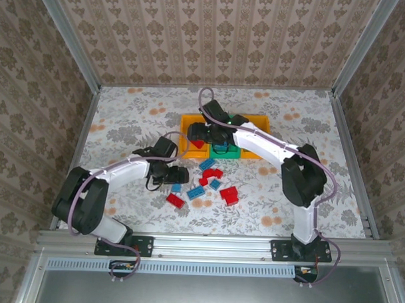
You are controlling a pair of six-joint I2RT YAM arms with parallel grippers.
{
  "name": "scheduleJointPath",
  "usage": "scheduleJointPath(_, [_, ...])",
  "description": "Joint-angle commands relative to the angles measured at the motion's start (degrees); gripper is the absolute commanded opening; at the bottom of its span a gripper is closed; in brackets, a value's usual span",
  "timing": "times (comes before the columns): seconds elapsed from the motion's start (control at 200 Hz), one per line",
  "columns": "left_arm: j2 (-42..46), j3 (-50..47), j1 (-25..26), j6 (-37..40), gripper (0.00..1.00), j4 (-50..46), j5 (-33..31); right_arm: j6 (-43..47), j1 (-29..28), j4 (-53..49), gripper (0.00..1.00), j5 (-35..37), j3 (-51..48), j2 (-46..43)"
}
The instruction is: Sort the legos into containers by color
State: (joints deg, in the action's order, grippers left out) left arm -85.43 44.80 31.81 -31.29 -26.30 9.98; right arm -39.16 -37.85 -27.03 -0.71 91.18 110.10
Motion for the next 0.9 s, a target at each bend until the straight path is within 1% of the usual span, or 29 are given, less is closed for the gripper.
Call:
scheduleJointPath(0.0, [-1.9, 1.6, 0.2, -0.2, 0.78, 0.6, 1.4, -0.2, 1.5, 1.0, 0.81, 2.7, -5.3, -6.9])
scheduleJointPath(0.08, [-3.0, 1.9, 0.2, 0.1, 0.72, 1.0, 1.6, -0.1, 2.5, 1.8, 0.82, 4.1, -9.7, -10.7])
scheduleJointPath(0.255, [-4.5, 2.9, 0.2, 0.2, 0.48, 2.2, 1.9, 2.2, 4.9, 1.0, 0.85, 7.8, -18.0, -18.1])
scheduleJointPath(0.4, [-4.8, 4.3, 0.2, 0.1, 0.37, 2.2, 2.1, 4.2, 5.8, -0.6, 0.86, 10.3, -23.8, -23.3])
scheduleJointPath(0.545, [-4.1, 6.8, 0.2, 0.7, 0.35, 1.1, 1.5, 5.0, 5.8, -1.5, 0.85, 11.6, -30.5, -27.8])
scheduleJointPath(0.64, [-3.6, 9.6, 0.2, 1.3, 0.35, 0.2, 1.2, 4.4, 5.5, -0.1, 0.84, 10.4, -35.3, -30.0])
scheduleJointPath(0.665, [-3.5, 10.6, 0.2, 1.5, 0.35, 0.0, 1.2, 4.6, 5.3, 0.5, 0.84, 9.9, -36.7, -32.3])
scheduleJointPath(0.795, [-4.1, 16.3, 0.3, 2.7, 0.35, -0.2, 2.3, 7.0, 2.4, 1.1, 0.84, 9.4, -42.1, -36.0])
scheduleJointPath(0.895, [-6.1, 21.8, 0.4, 3.5, 0.36, 0.1, 4.0, 5.5, 0.4, -1.4, 0.84, 9.9, -44.2, -37.4])
